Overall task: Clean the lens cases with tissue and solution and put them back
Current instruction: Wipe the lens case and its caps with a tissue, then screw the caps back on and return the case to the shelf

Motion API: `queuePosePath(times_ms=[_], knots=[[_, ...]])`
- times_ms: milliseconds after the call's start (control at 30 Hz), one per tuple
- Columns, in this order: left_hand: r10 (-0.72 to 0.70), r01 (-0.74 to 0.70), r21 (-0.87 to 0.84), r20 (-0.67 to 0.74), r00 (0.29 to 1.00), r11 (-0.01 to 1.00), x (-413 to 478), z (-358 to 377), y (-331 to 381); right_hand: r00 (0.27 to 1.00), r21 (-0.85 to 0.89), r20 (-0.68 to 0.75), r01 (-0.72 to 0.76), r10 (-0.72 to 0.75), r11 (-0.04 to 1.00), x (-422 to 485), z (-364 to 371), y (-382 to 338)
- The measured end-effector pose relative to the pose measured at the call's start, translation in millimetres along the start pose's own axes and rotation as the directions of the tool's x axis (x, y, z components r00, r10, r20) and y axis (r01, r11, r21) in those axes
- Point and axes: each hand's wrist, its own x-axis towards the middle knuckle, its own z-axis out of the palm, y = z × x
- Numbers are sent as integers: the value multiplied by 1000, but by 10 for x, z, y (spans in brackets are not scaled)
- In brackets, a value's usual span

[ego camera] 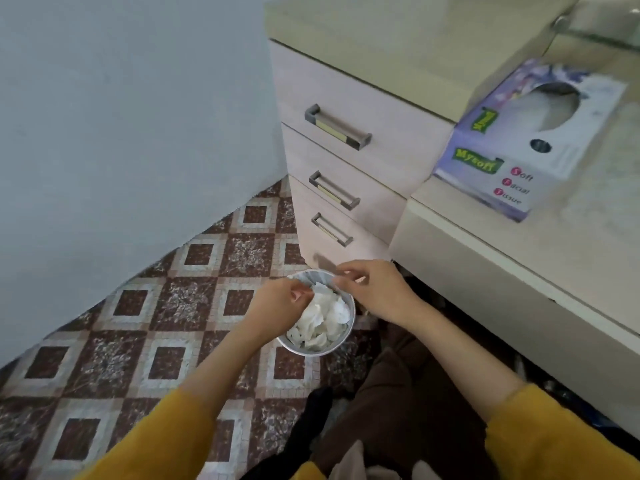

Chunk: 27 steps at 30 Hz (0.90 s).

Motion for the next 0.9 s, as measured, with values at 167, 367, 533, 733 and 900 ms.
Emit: queuePosePath(times_ms=[167, 367, 533, 733, 900], knots=[[217, -215, 44, -47, 975, 976, -77, -189, 589, 988, -39, -127, 82, -86, 996, -515, -490, -214], [454, -455, 4, -88, 887, 890, -151, -356, 1497, 942, -77, -317, 89, -109, 993, -1150, -1117, -225], [612, -614, -35, -61, 789, 788, -151, -263, 2146, 892, -74, -444, 56, -83, 996, -1552, -1509, -57], [701, -700, -53, 42, 711, 713, -29, -17, 2754, 806, -74, -591, -24, -24, 997, -1953, -1855, 244], [753, -758, 12, 96, 650, 653, 125, 292, 3126, 735, -180, -677, -209, 33, 961, -2252, -2050, 562]])
